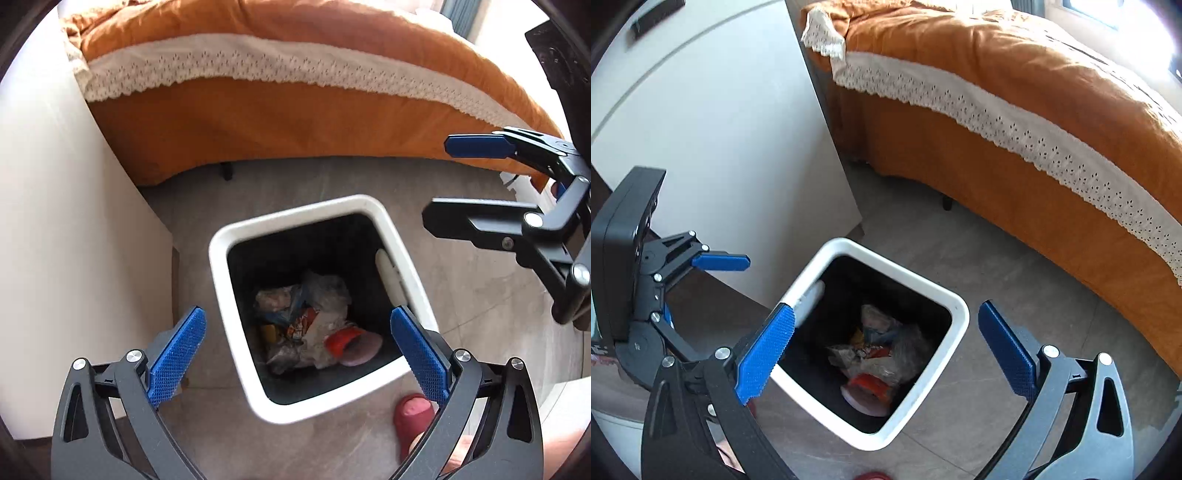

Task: Collect trash
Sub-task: 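Open both grippers to drop the bottle and wrapper into the bin, then move both grippers back to the toothpick box and yogurt cup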

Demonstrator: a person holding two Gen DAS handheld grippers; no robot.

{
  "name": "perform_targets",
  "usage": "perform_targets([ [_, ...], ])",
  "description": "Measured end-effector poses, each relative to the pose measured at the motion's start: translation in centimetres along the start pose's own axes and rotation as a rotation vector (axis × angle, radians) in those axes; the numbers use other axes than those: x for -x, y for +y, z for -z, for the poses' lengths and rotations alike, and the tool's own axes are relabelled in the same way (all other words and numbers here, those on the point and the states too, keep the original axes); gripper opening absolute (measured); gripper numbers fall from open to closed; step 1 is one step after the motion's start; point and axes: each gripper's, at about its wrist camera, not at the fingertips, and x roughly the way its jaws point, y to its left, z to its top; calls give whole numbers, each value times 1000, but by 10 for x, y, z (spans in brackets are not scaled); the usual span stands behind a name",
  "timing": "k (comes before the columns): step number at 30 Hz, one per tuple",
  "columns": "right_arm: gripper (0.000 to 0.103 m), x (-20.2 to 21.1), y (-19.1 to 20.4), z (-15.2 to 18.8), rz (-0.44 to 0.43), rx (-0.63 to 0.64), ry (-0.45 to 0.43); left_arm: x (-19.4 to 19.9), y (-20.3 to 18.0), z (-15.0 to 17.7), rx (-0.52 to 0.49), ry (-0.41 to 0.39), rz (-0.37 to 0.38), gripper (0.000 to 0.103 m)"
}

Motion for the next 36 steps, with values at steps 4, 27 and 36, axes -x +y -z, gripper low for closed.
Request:
perform_targets([
  [4,99,32,4,-23,20,2,-34,38,0,-17,6,-37,1,98],
  [27,99,307,149,-170,-2,145,-358,377,6,-71,220,-387,-144,98],
  [36,99,359,233,-216,-92,227,-439,481,51,-46,333,-426,-314,98],
])
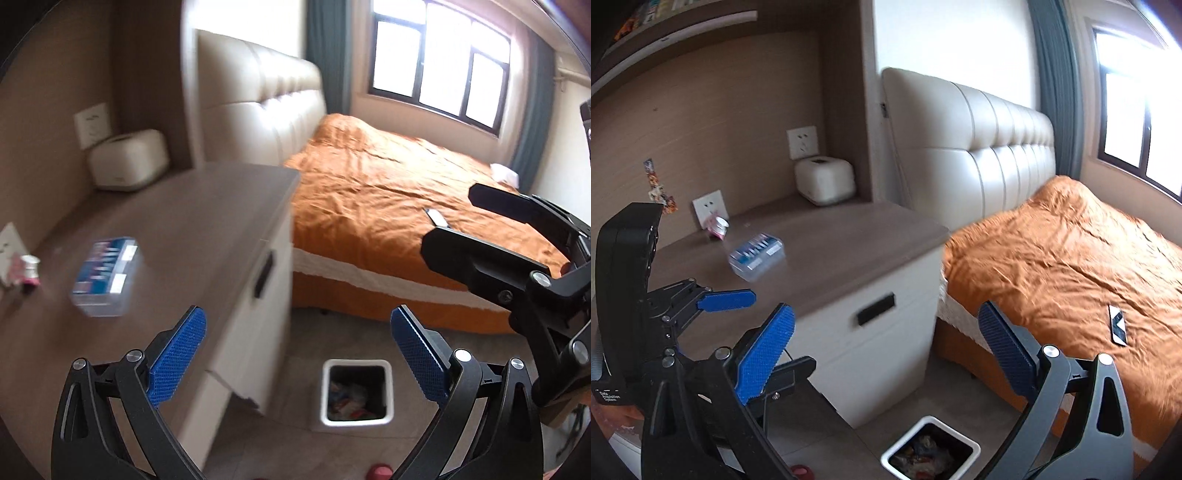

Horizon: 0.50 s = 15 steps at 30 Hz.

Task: Collect trash
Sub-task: 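Move both grippers back to the toothpick box and yogurt cup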

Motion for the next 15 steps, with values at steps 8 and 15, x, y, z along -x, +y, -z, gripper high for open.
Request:
perform_targets([
  [8,99,-25,76,-47,-105,50,-27,66,107,-11,91,-64,-161,98],
  [15,99,-78,136,-64,-135,67,30,78,219,0,119,-39,-280,98],
])
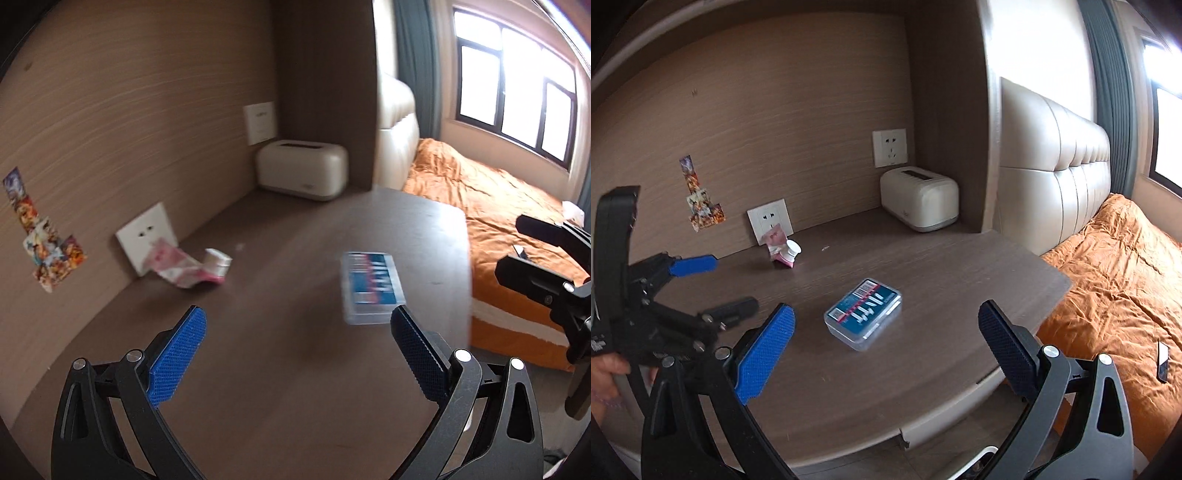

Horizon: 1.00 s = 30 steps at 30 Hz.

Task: Collect trash
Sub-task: 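Move both grippers back to the toothpick box and yogurt cup, then grasp the blue toothpick box with the right gripper while the left grasps the yogurt cup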

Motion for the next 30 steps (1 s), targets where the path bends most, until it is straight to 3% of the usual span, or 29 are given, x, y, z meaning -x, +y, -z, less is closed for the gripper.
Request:
perform_targets([
  [7,99,-63,40,4,77,-37,47,-39,60,-9,-25,-9,-3,98],
  [13,99,-101,62,8,235,15,76,-79,71,-21,-60,1,31,98],
  [19,99,-133,56,11,350,-21,189,-118,79,-33,-113,40,91,98],
  [24,99,-148,41,14,335,-115,262,-151,81,-40,-196,100,131,98],
  [30,99,-159,41,15,307,-146,299,-182,89,-36,-178,210,208,97],
])
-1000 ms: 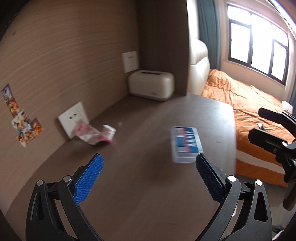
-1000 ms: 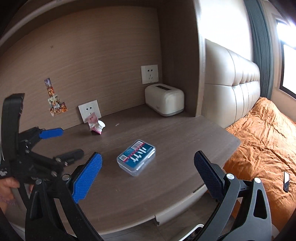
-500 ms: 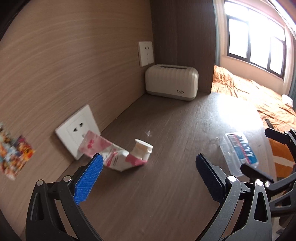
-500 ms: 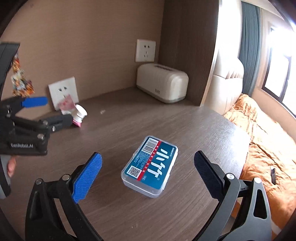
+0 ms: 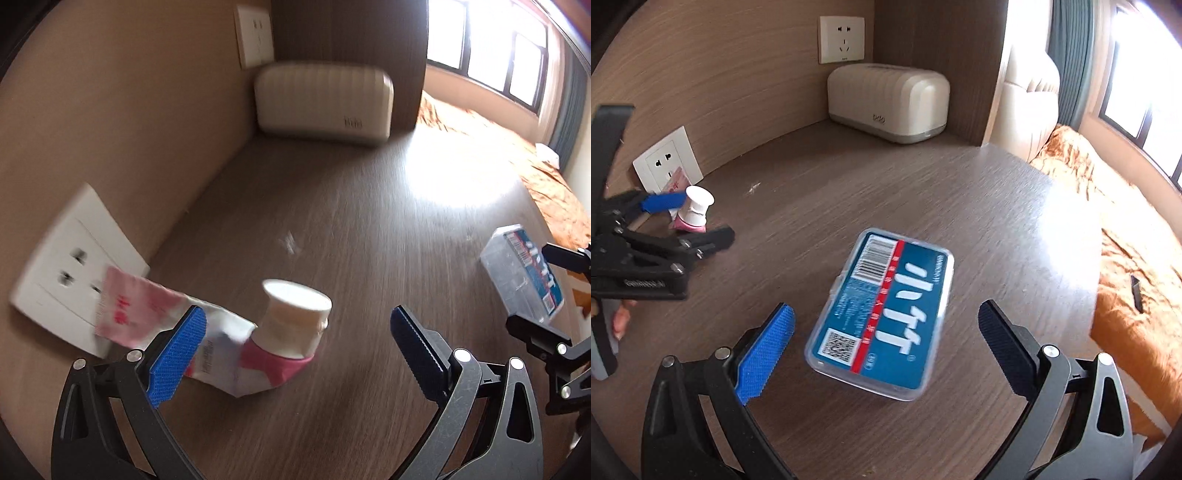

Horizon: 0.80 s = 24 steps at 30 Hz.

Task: Collect trash
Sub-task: 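Grasp the blue toothpick box with the right gripper while the left grasps the yogurt cup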

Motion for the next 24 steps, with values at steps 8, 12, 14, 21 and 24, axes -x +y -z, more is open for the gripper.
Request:
perform_targets([
  [8,60,-5,3,1,-39,-15,26,-2,-2,-2,-15,-6,16,55],
  [12,59,-5,2,1,-55,-17,22,2,-14,3,-19,-14,25,37],
  [14,58,-3,0,1,-68,-25,19,6,-20,5,-25,-11,15,36],
  [21,58,21,-5,-6,-91,-16,-46,36,-34,5,3,-42,7,27],
  [24,57,33,-10,-8,-99,-19,-76,52,-40,0,30,-68,18,27],
])
